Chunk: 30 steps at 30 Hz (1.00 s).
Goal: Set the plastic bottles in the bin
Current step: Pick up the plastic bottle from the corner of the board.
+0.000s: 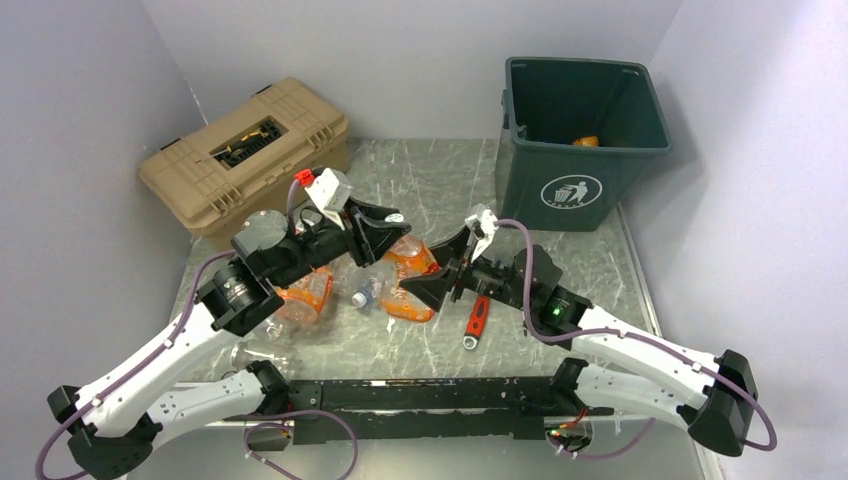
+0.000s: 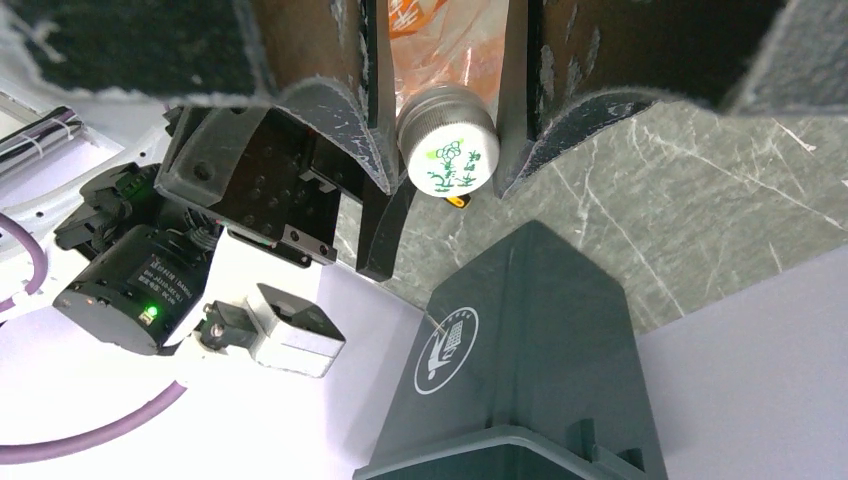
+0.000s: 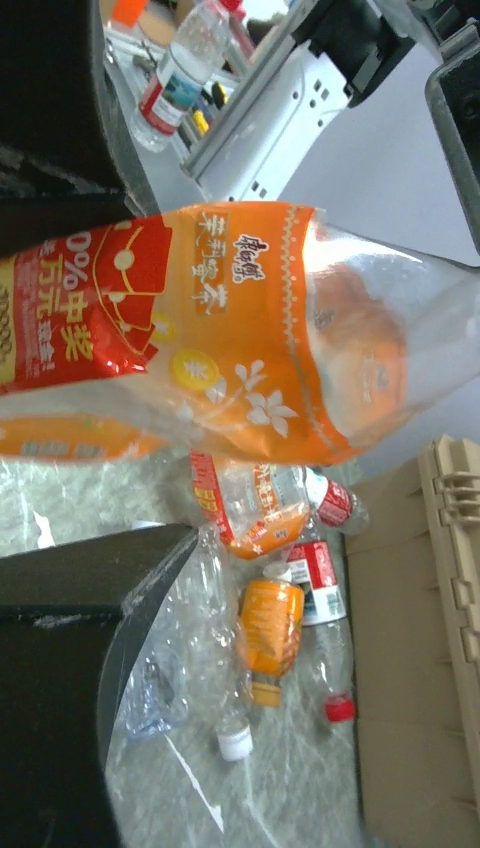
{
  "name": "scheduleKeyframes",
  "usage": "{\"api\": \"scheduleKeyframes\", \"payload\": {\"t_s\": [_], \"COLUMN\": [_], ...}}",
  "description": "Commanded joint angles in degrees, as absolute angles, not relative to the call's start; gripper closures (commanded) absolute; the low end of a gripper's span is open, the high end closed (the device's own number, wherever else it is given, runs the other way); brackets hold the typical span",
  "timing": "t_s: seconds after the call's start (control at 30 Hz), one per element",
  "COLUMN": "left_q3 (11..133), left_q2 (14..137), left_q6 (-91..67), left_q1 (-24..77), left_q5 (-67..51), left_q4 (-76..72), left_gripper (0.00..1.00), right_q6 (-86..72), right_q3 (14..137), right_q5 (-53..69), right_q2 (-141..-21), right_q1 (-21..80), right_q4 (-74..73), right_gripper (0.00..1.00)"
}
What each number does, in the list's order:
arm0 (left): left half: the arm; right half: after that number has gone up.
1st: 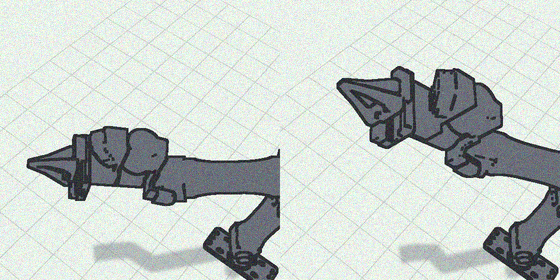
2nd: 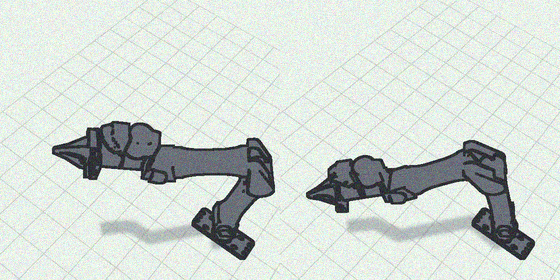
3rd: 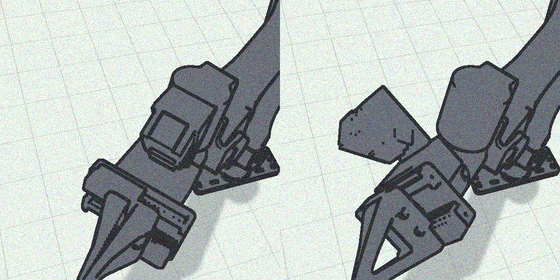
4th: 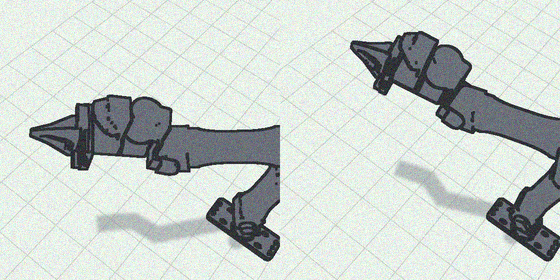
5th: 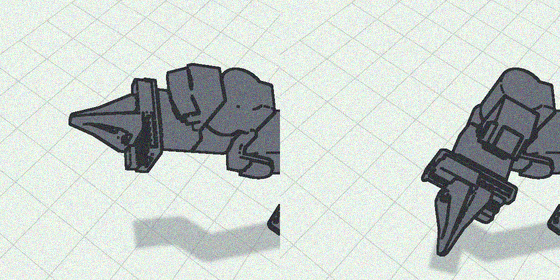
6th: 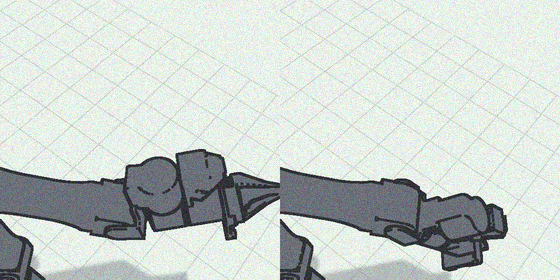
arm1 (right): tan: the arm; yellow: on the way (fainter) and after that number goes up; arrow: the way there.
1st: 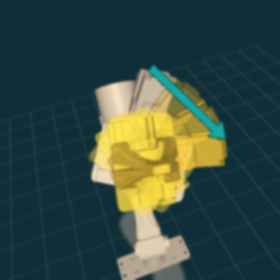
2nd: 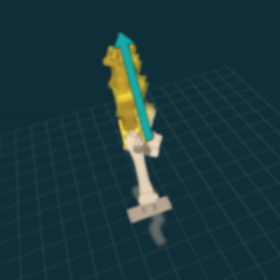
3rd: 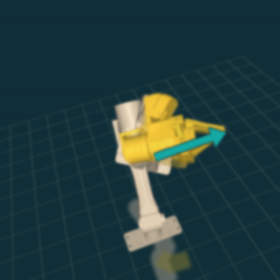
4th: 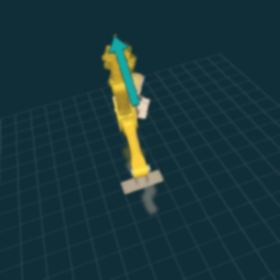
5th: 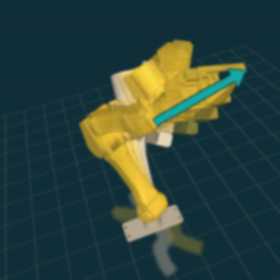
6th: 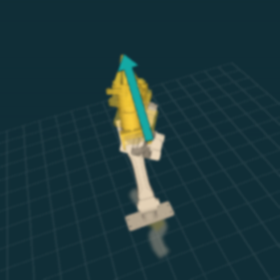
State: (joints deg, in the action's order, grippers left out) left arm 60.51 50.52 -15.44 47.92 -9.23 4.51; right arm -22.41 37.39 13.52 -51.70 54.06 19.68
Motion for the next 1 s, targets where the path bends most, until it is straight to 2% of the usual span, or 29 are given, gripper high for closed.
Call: {"api": "scheduleKeyframes", "payload": {"t_s": [0.0, 0.1, 0.3, 0.33, 0.47, 0.5, 0.57, 0.7, 0.83, 0.97], "left_q3": [61.0, 61.0, 61.6, 61.9, 62.6, 62.6, 62.7, 63.3, 64.9, 65.4], "left_q2": [49.4, 49.4, 49.8, 49.8, 48.7, 48.3, 47.4, 45.8, 44.9, 43.6], "left_q6": [-17.6, -17.9, -18.7, -18.6, -18.6, -18.6, -18.4, -16.1, -12.2, -6.4], "left_q1": [47.7, 47.8, 47.8, 47.8, 47.8, 47.8, 47.8, 47.7, 47.7, 47.7], "left_q5": [-10.3, -10.8, -10.7, -10.7, -9.1, -8.5, -6.7, -2.6, -0.2, 8.2], "left_q4": [1.0, 1.1, 2.2, 2.6, 4.3, 4.5, 5.2, 7.7, 11.8, 13.9], "left_gripper": [1.0, 1.0, 1.0, 0.95, 0.36, 0.27, 0.18, 0.12, 0.11, 0.11], "right_q6": [-22.1, -22.0, -21.7, -21.7, -21.0, -20.7, -20.2, -17.6, -14.3, -11.6], "right_q3": [39.5, 39.6, 39.7, 39.6, 39.0, 38.8, 38.7, 41.2, 46.6, 51.4], "right_q5": [11.3, 11.5, 11.8, 11.8, 9.6, 8.7, 6.6, 3.2, 1.0, -2.4], "right_q2": [-52.3, -52.7, -52.9, -52.6, -49.7, -48.7, -46.3, -41.2, -37.9, -35.2], "right_q1": [54.4, 54.4, 54.5, 54.5, 54.5, 54.5, 54.5, 54.5, 54.5, 54.5], "right_q4": [21.6, 21.3, 21.2, 21.1, 19.2, 18.4, 16.4, 9.0, 0.6, -6.9], "right_gripper": [0.24, 0.37, 0.57, 0.6, 0.66, 0.67, 0.7, 0.73, 0.73, 0.74]}}
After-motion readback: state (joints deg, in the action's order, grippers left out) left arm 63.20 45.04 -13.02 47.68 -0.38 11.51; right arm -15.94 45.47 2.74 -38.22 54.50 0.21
